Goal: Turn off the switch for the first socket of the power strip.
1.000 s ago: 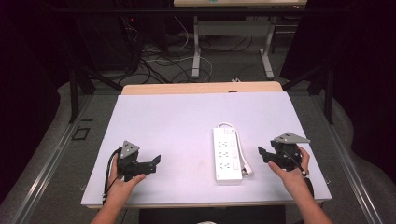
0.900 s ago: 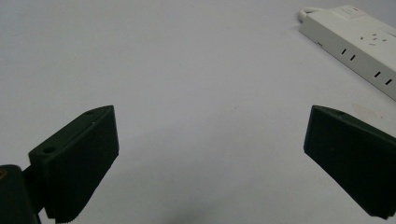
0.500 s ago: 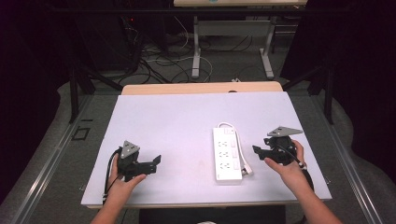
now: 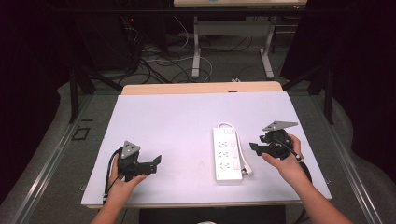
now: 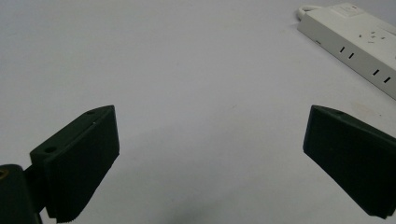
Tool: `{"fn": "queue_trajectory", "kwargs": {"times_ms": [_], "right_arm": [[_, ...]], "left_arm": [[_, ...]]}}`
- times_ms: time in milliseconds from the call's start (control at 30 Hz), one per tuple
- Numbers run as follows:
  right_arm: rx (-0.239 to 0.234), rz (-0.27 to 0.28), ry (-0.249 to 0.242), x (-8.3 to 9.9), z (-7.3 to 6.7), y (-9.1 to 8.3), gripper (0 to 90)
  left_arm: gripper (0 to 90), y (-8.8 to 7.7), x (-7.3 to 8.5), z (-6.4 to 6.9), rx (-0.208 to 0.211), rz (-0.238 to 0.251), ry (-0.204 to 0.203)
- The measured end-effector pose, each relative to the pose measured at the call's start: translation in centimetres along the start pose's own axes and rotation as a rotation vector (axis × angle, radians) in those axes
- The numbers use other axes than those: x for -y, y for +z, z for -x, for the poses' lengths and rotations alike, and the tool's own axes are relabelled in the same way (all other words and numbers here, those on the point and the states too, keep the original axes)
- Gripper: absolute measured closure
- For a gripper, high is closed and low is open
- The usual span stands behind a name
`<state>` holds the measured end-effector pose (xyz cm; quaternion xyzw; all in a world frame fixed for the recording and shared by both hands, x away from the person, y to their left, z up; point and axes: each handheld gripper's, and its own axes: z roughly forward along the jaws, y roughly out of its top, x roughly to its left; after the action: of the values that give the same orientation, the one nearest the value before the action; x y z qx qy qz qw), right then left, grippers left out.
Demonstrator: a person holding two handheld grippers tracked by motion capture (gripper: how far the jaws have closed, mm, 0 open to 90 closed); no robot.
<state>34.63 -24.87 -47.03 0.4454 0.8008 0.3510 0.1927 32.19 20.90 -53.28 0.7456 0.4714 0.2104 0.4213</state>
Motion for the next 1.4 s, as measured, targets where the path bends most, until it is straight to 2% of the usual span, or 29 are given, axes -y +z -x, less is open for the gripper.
{"fn": "queue_trajectory", "kwargs": {"times_ms": [133,333,733,1333,1400], "right_arm": [[-0.015,-0.014,0.005,-0.4,-0.1,0.2,50.8],[-0.028,-0.031,-0.014,-0.9,-0.2,0.6,54.6],[-0.04,-0.07,-0.075,-2.6,-0.4,1.5,63.2],[-0.054,-0.121,-0.094,-4.1,-0.6,2.6,74.8],[-0.042,-0.127,-0.099,-4.2,-0.7,2.9,76.2]], "left_arm": [[3.7,0.0,0.0,0.0,-0.002,-0.002,0.008],[3.7,0.0,0.0,0.0,-0.001,-0.002,0.01],[3.9,0.0,0.0,0.0,0.001,0.001,0.001],[4.0,0.0,0.0,-0.1,-0.001,-0.002,0.013],[3.9,0.0,0.0,-0.1,0.0,-0.003,0.012]]}}
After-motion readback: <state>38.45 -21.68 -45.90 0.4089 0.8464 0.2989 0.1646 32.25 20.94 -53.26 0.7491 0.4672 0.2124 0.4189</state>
